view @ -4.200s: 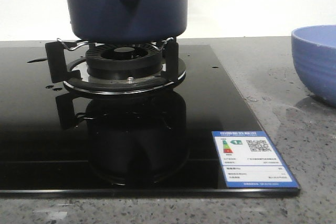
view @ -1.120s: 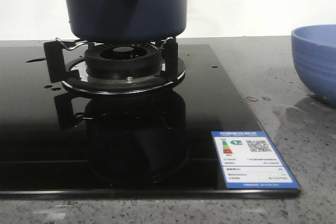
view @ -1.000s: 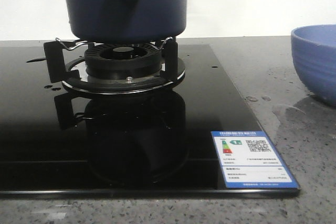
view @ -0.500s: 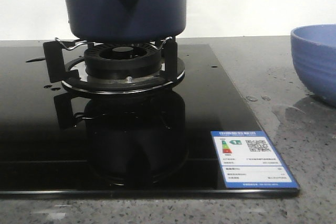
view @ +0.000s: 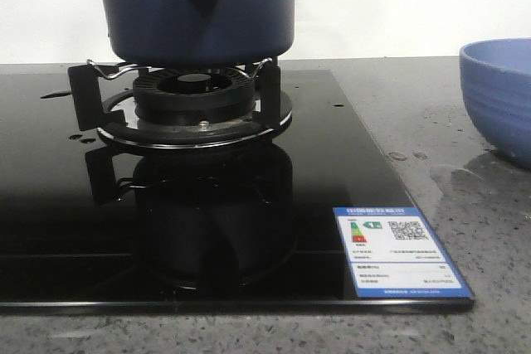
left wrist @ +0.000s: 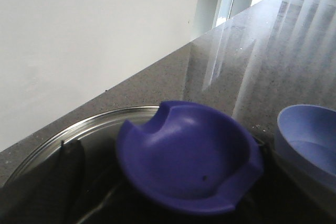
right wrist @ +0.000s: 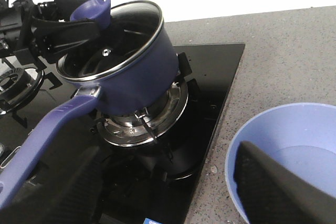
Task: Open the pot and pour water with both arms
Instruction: 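Grasp the lid knob with the left gripper and lift the lid off the saucepan, then grip the light blue bowl rim with the right gripper and lift it toward the saucepan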
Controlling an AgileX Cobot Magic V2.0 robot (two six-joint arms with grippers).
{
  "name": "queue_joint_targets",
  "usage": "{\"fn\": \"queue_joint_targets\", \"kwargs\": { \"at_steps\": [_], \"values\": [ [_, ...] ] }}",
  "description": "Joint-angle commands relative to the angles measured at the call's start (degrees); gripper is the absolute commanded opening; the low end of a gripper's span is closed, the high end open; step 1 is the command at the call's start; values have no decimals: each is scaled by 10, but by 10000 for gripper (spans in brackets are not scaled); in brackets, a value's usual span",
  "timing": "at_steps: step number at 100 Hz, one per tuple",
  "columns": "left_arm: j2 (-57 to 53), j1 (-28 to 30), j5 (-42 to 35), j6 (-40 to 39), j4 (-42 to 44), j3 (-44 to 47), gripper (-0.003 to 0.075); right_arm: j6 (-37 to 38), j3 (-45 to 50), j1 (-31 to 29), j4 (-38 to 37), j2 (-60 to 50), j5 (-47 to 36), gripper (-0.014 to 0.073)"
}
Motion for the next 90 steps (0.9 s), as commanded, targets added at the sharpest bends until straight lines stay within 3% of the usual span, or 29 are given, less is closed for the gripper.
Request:
{"fn": "queue_joint_targets", "kwargs": {
  "at_steps": [1,33,60,90],
  "values": [
    [-14,-1,22,0,-45,-18,535,-7,-20,-5,15,5,-31,482],
    [-11,-5,37,0,-58,-24,269,-7,-20,-5,15,5,-29,479],
    [-77,15,35,-23,-77,-37,263,-7,-20,-5,15,5,-34,479],
    [-241,102,-9,-193,30,-12,263,-4,-36,-5,-9,53,-53,479]
  ]
}}
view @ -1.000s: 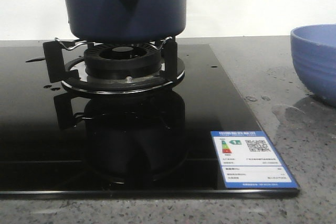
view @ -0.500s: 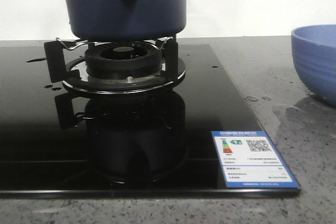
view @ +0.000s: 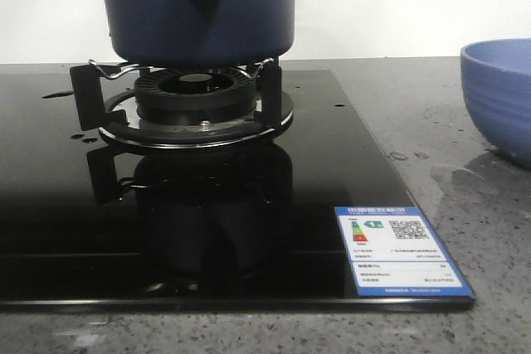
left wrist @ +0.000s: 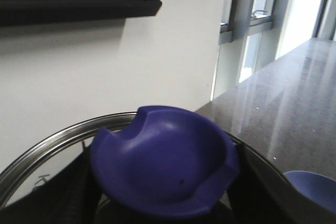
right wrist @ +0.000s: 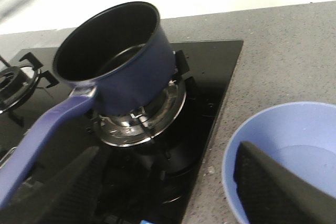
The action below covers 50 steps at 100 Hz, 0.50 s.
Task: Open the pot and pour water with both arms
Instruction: 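Grip the light blue bowl rim with the right gripper and lift it toward the saucepan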
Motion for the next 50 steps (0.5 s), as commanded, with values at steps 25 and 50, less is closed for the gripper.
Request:
{"fn": "queue_joint_targets", "kwargs": {
  "at_steps": [25,50],
  "values": [
    [-224,30,-48,-121,13,88,262,227,-125,-59,-261,137,91,479],
    [-315,-7,-134,-141,63,134,262,227,-114,-120,-281,214,113,479]
  ]
}}
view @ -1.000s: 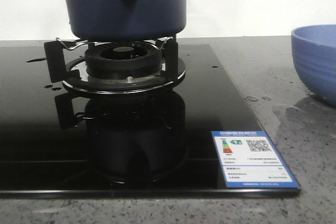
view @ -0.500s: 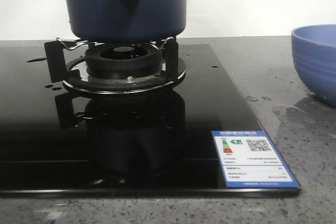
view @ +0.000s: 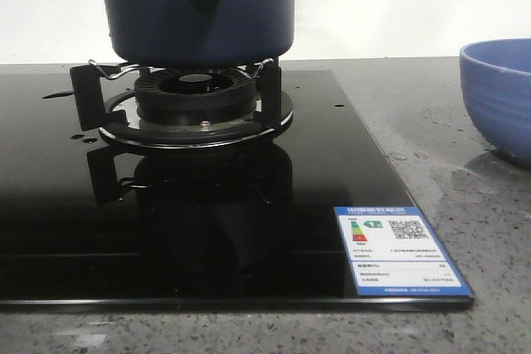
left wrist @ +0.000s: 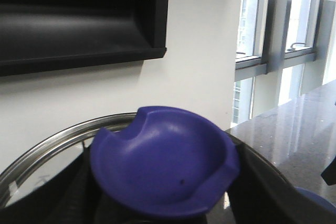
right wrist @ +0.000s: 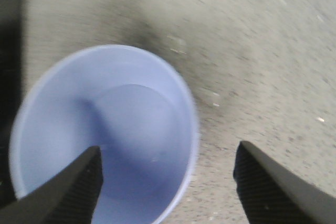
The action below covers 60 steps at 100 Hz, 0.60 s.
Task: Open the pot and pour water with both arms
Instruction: 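Grip the light blue bowl rim with the right gripper and lift it toward the saucepan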
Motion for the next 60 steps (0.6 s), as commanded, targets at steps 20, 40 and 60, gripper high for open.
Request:
{"fn": "queue_joint_targets", "kwargs": {
  "at_steps": [20,40,60],
  "values": [
    [-48,-49,-57,-9,-12,-9,262,3,17,-12,23,72,-67,479],
    [-49,-70,-63,-9,-11,-9,262,3,17,-12,46,136,-72,434],
    [-49,-95,-94,-9,-7,-9,262,3,17,-12,73,170,-70,277]
  ]
}}
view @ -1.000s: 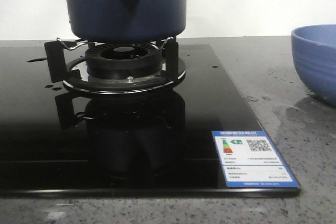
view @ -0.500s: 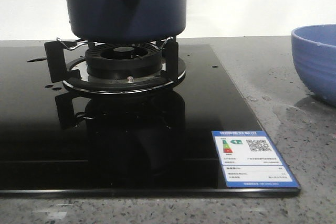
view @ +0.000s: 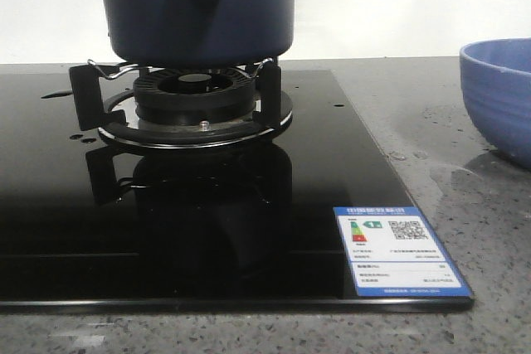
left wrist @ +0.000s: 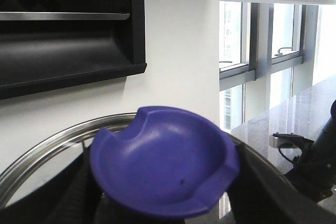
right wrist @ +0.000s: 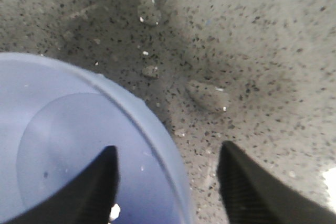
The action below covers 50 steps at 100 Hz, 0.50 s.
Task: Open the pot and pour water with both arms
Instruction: 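Grip the light blue bowl rim with the right gripper and lift it toward the saucepan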
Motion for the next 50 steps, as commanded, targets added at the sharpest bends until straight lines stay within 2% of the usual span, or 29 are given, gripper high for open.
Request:
{"fn": "queue_joint_targets", "kwargs": {
  "at_steps": [1,28,50],
  "values": [
    [-2,-14,-42,-4,-35,-17,262,-2,-13,-4,22,0,-17,269],
    [-9,-50,-115,-4,-6,-17,262,-3,-12,-4,37,0,-10,-52],
    [-29,-75,-212,-4,-6,-17,262,-6,-61,11,47,-27,6,-66]
  ]
}}
